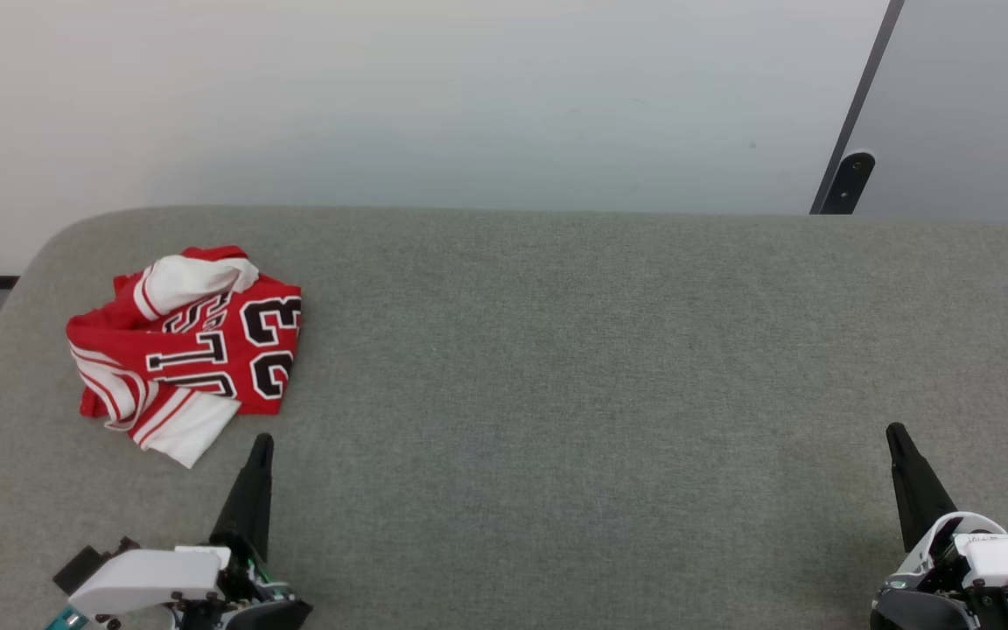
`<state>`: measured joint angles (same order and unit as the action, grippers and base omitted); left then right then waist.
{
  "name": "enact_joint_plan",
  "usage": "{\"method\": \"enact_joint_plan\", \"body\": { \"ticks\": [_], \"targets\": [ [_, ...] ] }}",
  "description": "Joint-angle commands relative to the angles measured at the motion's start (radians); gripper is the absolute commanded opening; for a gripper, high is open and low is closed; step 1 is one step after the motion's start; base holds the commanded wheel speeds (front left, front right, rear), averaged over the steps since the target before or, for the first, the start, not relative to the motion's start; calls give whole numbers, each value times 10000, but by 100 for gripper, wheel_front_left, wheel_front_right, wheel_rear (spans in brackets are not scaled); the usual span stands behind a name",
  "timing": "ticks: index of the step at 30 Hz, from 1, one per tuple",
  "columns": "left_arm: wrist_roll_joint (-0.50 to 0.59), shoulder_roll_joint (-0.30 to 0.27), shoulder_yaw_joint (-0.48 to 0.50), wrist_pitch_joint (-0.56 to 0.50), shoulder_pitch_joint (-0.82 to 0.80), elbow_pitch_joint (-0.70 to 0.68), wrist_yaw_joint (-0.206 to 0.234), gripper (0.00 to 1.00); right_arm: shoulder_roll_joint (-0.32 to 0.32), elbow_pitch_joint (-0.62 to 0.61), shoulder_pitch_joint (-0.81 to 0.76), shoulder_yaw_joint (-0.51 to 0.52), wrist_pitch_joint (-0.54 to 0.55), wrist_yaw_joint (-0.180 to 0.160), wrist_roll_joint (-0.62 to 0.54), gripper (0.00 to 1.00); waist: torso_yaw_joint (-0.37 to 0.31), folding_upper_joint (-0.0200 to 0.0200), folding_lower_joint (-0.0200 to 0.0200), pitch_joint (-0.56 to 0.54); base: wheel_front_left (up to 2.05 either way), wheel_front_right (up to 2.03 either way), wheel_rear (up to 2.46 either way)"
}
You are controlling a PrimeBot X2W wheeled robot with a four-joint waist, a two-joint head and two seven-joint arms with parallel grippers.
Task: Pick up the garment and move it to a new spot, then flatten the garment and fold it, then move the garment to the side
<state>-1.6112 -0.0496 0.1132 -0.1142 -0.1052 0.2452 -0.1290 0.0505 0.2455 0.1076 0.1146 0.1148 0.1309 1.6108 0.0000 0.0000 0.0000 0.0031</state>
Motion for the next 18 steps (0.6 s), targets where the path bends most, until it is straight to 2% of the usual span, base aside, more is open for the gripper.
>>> {"method": "enact_joint_plan", "body": {
  "ticks": [1, 18],
  "targets": [
    [-33, 0, 18, -21, -93, -11, -38, 0, -21, -27, 32, -14, 10, -4, 41, 0, 0, 0, 0, 0, 0, 0, 0],
    [-33, 0, 18, -21, -93, -9, -38, 0, -21, -27, 32, -14, 10, -4, 41, 0, 0, 0, 0, 0, 0, 0, 0]
  ]
}}
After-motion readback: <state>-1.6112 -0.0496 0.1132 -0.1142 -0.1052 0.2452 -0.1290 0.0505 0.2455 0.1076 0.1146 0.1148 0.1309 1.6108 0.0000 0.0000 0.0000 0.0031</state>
